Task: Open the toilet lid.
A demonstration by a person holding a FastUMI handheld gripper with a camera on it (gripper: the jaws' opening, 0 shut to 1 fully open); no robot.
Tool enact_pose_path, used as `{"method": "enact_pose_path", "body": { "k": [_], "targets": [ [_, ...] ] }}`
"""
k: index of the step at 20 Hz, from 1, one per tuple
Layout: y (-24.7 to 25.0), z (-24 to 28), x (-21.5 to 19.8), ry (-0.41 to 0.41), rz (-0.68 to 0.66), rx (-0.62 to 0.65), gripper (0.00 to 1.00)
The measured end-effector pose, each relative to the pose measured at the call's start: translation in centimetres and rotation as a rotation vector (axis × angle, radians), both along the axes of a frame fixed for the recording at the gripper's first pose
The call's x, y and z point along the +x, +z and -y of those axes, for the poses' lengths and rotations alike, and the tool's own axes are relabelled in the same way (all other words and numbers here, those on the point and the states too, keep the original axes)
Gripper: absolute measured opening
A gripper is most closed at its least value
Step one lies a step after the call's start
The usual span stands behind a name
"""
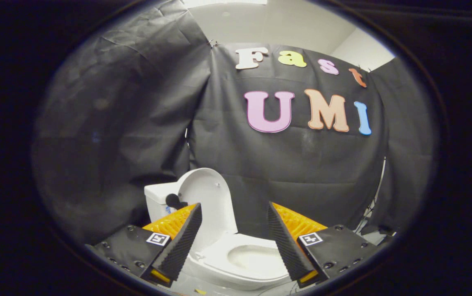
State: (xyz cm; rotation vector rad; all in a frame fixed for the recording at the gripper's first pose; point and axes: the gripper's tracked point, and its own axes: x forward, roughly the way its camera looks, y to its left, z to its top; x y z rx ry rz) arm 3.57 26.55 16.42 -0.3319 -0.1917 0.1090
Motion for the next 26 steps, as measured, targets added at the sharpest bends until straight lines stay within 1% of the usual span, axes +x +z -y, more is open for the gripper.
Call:
{"method": "enact_pose_path", "body": {
  "k": [3, 6, 9, 12, 15, 17, 20, 23, 26],
  "targets": [
    [-1.1, 2.9, 0.9, -0.006, -0.036, -0.041, 0.98],
    [-3.6, 5.3, 1.8, -0.014, -0.065, -0.053, 0.98],
    [-7.4, 6.9, 2.8, -0.016, -0.122, -0.012, 0.98],
    [-9.9, 9.0, 3.8, -0.031, -0.162, 0.048, 0.98],
    [-10.9, 12.1, 4.5, -0.078, -0.167, 0.086, 0.98],
    [-11.4, 14.3, 4.7, -0.126, -0.172, 0.117, 0.98],
    [-12.5, 16.4, 5.2, -0.155, -0.175, 0.218, 0.98],
    [-12.5, 17.3, 6.0, -0.179, -0.184, 0.209, 0.97],
    [-12.2, 17.7, 6.9, -0.173, -0.174, 0.212, 0.97]
  ]
}}
